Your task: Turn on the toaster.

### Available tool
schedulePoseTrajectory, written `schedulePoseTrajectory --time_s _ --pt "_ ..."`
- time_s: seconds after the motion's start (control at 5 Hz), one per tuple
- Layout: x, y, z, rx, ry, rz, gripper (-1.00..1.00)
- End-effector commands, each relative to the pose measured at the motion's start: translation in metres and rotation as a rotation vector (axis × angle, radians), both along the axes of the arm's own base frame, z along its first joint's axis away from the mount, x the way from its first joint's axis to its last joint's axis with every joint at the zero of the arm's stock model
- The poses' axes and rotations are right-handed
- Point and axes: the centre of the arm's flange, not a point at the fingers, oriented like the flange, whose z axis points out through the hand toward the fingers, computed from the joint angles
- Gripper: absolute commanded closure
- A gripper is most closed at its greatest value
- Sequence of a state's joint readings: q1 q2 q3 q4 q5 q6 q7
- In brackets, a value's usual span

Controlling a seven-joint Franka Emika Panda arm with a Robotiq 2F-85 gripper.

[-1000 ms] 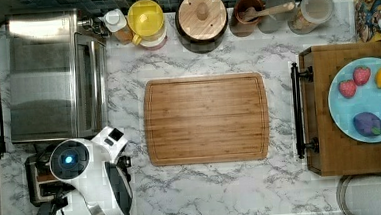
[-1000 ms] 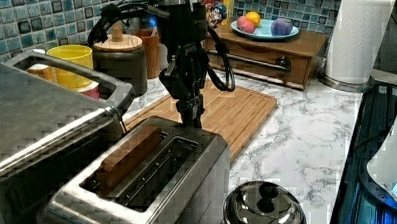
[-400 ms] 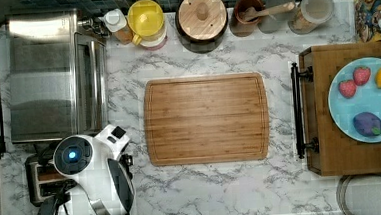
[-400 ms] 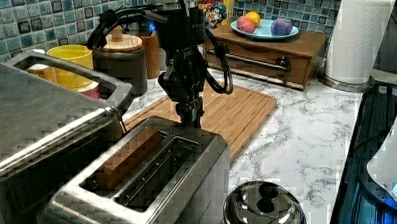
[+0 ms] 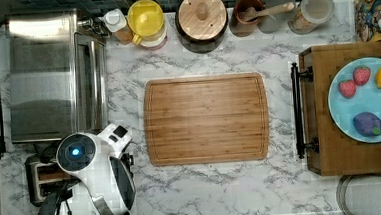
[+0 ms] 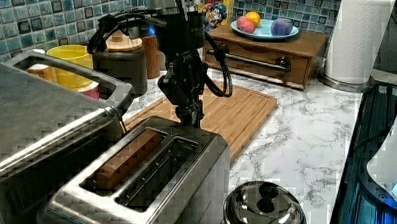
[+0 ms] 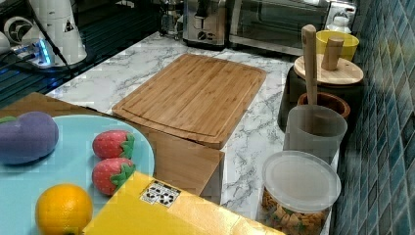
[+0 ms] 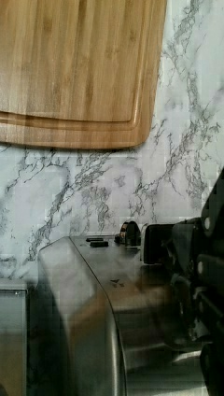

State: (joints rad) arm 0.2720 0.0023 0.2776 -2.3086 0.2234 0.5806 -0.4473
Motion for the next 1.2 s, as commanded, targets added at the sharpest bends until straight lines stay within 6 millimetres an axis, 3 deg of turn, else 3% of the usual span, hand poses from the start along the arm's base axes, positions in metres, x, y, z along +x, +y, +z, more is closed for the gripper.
schedulePoseTrajectory --time_s 0.2,0.6,0.8,1.0,1.2 --pt "-0.024 -0.052 -0.116 -0.015 0.263 -0.106 1.00" --pt "-0.059 -0.077 -0.181 0.008 0.366 -0.125 1.00" --pt "-0.076 -0.063 -0.200 0.015 0.383 -0.064 1.00" --pt "-0.071 -0.050 -0.187 0.020 0.371 -0.013 1.00" --pt "-0.070 -0.050 -0.187 0.020 0.371 -0.013 1.00"
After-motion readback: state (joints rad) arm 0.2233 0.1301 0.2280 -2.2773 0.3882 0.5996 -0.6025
